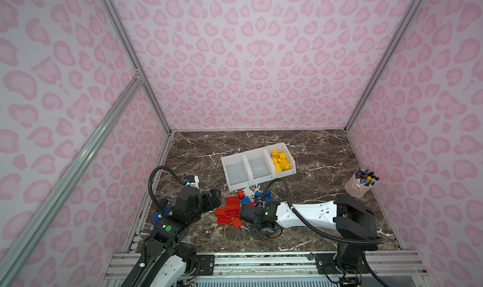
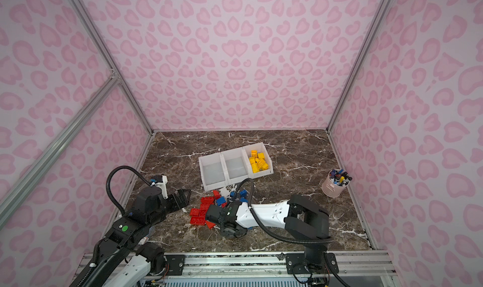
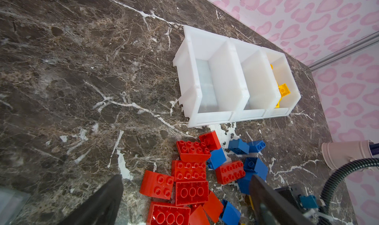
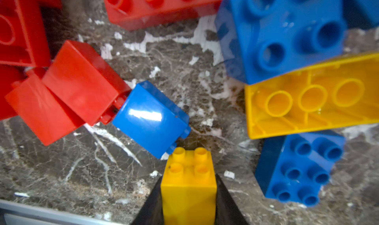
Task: Sort the legos into containers by color
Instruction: Pick up the lego from the bottom-center of the table, then place the lego in the container.
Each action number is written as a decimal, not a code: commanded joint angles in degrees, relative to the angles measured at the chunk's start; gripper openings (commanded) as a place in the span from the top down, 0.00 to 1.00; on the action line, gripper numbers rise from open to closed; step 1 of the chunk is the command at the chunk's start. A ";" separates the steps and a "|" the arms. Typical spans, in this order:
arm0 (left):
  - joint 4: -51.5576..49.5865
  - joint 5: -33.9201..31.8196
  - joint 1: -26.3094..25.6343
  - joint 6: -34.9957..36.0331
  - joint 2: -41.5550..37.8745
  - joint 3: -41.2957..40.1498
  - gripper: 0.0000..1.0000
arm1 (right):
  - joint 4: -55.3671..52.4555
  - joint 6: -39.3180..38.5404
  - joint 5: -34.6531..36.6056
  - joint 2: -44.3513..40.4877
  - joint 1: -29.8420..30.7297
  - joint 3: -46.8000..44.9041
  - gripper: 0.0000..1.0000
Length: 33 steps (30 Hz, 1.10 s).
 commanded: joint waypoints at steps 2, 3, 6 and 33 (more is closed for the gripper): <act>0.17 0.26 0.03 -0.12 -0.18 -0.23 0.03 | -2.83 -0.04 2.71 -0.52 0.01 1.34 0.73; 0.09 0.24 0.03 -0.12 -0.24 -0.23 0.03 | -3.05 -0.45 2.86 -0.86 -0.06 1.58 0.74; 0.12 0.27 0.03 -0.12 -0.34 -0.19 0.03 | -3.61 -3.41 2.64 -2.77 -1.86 2.53 0.75; -2.12 -1.13 0.03 -0.47 -1.11 1.43 0.03 | -14.34 -43.80 1.24 28.49 -48.30 59.30 0.70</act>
